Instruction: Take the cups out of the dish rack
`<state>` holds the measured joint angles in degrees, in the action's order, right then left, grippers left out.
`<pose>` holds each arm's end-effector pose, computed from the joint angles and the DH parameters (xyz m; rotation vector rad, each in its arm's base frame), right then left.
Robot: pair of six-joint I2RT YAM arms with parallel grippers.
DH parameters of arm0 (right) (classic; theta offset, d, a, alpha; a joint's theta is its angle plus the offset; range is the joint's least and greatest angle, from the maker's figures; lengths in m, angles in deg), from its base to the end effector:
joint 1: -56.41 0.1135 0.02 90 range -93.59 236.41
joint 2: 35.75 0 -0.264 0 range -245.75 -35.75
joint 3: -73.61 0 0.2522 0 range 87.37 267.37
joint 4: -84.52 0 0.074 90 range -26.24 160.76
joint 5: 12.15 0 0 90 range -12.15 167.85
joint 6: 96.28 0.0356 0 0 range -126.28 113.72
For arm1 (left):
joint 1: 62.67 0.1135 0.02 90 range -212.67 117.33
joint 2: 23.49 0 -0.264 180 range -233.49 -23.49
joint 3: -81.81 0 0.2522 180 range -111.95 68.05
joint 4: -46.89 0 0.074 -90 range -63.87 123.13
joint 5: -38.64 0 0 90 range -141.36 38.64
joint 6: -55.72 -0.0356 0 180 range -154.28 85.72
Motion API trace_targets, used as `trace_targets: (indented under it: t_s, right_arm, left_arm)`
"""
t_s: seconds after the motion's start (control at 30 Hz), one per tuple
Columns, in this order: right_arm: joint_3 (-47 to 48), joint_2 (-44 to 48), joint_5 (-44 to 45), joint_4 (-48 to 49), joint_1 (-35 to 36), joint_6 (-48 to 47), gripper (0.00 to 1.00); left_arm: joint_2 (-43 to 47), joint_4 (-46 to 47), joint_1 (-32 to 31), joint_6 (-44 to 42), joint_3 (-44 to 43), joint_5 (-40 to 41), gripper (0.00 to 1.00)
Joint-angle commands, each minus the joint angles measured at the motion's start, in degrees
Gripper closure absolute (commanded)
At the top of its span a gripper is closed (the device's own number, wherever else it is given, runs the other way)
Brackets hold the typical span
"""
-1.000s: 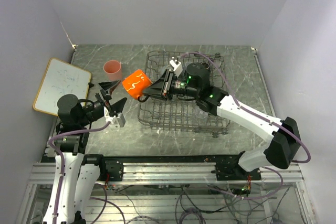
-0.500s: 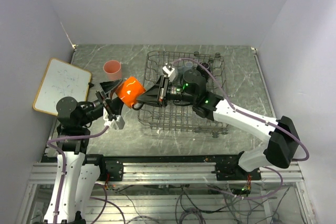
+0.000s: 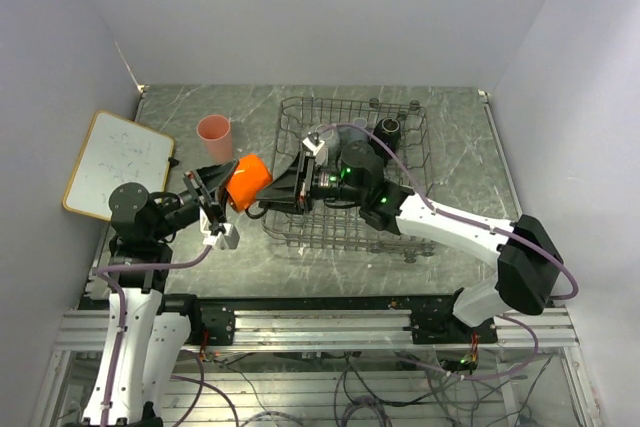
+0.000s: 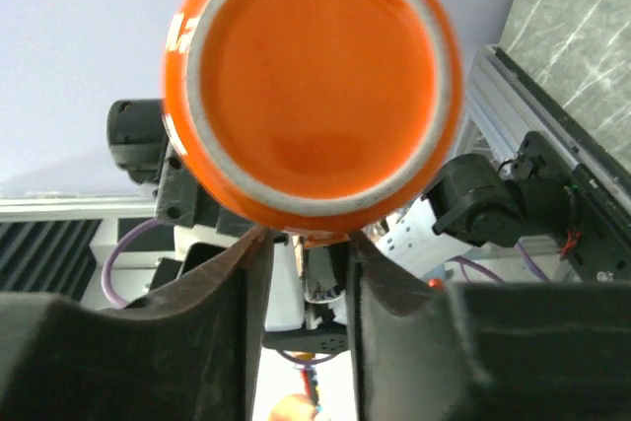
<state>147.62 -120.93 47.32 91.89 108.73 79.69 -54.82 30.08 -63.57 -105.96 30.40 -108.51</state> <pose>0.1994 0.2878 0.3208 0.0962 2.2052 2.0780 0.1240 -0.0319 0.3427 1.4135 0.6217 0.2263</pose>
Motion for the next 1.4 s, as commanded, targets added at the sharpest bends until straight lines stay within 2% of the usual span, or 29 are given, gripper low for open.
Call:
trace_targets:
  t_s: [0.0, 0.03, 0.1, 0.17, 0.23, 0.3, 0.47, 0.57, 0.87, 1.13, 1.23, 1.37]
  right_arm:
    - [1.0, 1.7, -0.3, 6.1, -0.8, 0.8, 0.48]
    - [1.2, 2.2, 0.1, 4.0, -1.6, -1.0, 0.38]
    - [2.4, 3.4, 1.1, -2.9, -3.9, -5.0, 0.24]
    - [3.4, 5.5, 3.2, -10.6, -7.5, -9.2, 0.16]
    - [3.9, 7.6, 4.9, -17.4, -11.2, -13.1, 0.11]
    - [3.2, 9.5, 5.5, -21.7, -14.7, -15.4, 0.10]
    - [3.8, 12.0, 8.8, -31.5, -19.8, -21.9, 0.10]
    - [4.8, 12.6, 11.3, -35.9, -20.7, -25.0, 0.10]
    - [3.9, 16.0, 16.2, -41.7, -21.1, -27.9, 0.10]
    - [3.7, 17.4, 17.5, -43.7, -21.2, -28.8, 0.11]
    - [2.9, 18.1, 18.1, -43.8, -21.2, -28.5, 0.12]
    - [2.2, 18.7, 18.4, -43.9, -21.3, -28.3, 0.12]
  left_arm:
    - [-1.6, -6.8, -0.1, -4.3, -2.6, -1.9, 0.93]
    - [-3.0, -8.3, -0.1, -2.1, -3.8, -0.6, 0.93]
    - [-6.3, -13.2, -0.1, 1.1, -7.8, 3.3, 0.93]
    - [-13.9, -22.5, -0.3, 2.0, -14.1, 8.4, 0.93]
    - [-22.1, -32.0, -0.9, 3.8, -21.9, 13.7, 0.93]
    - [-29.5, -38.2, -1.4, 9.0, -28.6, 18.5, 0.93]
    - [-43.8, -42.3, -6.6, 21.6, -40.6, 32.4, 0.93]
    - [-52.3, -45.8, -9.7, 26.5, -48.3, 38.9, 0.93]
    - [-77.4, -55.7, -10.6, 41.9, -71.6, 51.6, 0.93]
    - [-85.1, -56.1, -10.7, 54.0, -75.0, 55.8, 0.93]
    - [-87.8, -57.2, -10.8, 55.8, -77.2, 56.0, 0.93]
    - [-88.6, -54.2, -12.1, 56.0, -75.6, 57.4, 0.93]
